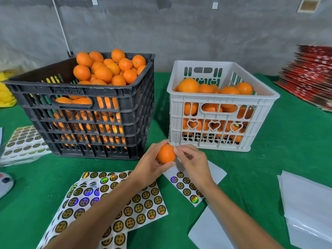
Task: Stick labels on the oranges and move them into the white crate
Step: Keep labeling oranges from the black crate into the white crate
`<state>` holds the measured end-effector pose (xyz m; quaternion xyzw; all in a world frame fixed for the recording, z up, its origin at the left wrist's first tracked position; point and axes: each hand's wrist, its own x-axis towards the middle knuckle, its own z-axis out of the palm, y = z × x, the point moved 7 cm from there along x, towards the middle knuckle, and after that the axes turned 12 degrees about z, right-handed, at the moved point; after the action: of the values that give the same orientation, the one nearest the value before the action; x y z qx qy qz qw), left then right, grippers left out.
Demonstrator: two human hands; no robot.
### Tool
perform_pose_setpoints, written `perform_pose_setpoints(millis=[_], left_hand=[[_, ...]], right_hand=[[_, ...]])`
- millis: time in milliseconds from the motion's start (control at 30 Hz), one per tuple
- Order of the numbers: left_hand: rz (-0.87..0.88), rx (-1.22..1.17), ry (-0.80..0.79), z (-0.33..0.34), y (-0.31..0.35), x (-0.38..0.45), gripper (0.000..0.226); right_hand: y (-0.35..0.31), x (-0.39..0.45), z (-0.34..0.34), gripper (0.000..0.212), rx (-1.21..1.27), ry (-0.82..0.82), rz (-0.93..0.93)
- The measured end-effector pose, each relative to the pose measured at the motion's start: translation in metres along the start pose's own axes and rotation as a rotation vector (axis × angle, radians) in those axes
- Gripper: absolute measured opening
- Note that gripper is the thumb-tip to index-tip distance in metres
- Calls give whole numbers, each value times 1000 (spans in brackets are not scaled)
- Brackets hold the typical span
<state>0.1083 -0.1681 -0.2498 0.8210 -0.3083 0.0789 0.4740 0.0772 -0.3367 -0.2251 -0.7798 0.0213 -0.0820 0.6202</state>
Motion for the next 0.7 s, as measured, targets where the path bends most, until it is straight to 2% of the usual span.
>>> perform_pose_setpoints(millis=[100, 200, 300, 467, 567, 700], left_hand=[[-20, 6, 14, -1, 5, 3, 79], [-47, 1, 46, -8, 13, 10, 84], [-29, 1, 139, -30, 37, 28, 83], [227, 55, 228, -69, 112, 78, 76], [300, 113, 228, -80, 153, 121, 82], [307, 88, 165, -75, 195, 180, 87]], right_hand=[[-10, -7, 4, 46, -169, -42, -69], [-24, -13, 4, 42, -282, -31, -156], [-55, -16, -1, 42, -327, 57, -300], [-130, -13, -24, 41, -295, 271, -475], [-169, -6, -42, 43, -319, 444, -488], [-200, 15, -59, 53, -348, 553, -342]])
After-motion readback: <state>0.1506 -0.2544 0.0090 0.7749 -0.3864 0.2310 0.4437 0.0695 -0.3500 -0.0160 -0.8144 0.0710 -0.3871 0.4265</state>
